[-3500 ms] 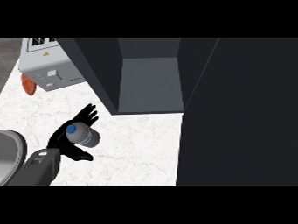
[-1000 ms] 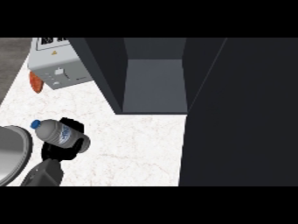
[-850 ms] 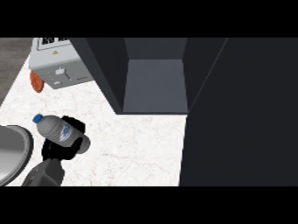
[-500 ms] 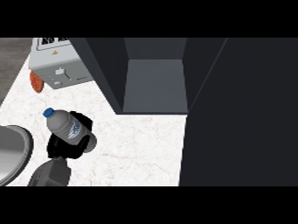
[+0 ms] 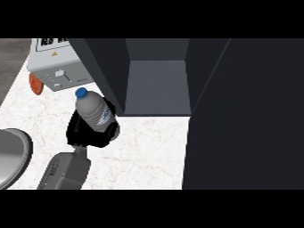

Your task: Pick up the bottled water, place it into the cabinet and close the cabinet

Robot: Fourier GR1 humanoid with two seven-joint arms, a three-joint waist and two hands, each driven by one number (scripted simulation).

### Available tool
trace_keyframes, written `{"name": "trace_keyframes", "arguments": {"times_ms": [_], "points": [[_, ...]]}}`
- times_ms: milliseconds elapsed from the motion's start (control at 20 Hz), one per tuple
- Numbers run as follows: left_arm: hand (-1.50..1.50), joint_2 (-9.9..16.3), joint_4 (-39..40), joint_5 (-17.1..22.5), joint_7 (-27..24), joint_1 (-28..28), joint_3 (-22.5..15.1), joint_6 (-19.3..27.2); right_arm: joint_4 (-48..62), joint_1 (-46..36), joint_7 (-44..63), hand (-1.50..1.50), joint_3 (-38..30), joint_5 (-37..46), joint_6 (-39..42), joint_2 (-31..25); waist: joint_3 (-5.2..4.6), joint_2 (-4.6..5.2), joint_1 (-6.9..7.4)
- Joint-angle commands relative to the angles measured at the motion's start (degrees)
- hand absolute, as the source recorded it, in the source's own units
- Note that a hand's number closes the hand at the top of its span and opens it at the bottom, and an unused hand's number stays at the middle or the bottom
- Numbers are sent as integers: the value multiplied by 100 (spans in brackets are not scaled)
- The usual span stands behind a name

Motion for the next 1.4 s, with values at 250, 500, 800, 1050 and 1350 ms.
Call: {"name": "trace_keyframes", "arguments": {"times_ms": [250, 500, 800, 1050, 1350], "points": [[150, -16, -695, 192, 353, -680, -1670, 2308, 196, -138, -18, -150, 131, -9, -99, 73, 0, 3, -31], [150, -13, 70, -449, 295, -1760, -1230, 2511, -331, -41, 411, -150, 248, -26, -253, 15, -3, 24, -129], [150, -7, 90, -843, 679, -2246, -1410, 3141, -62, -140, 163, -150, 54, -103, -55, -109, 5, 27, -204], [150, 0, 669, -1184, 490, -2529, -1269, 3512, -183, -192, 346, -150, 180, -143, -128, -44, -1, 76, -309], [150, 205, 1113, -1317, 665, -2930, -1216, 3826, 42, -263, 224, -150, 111, -190, 19, -124, 1, 98, -365]]}}
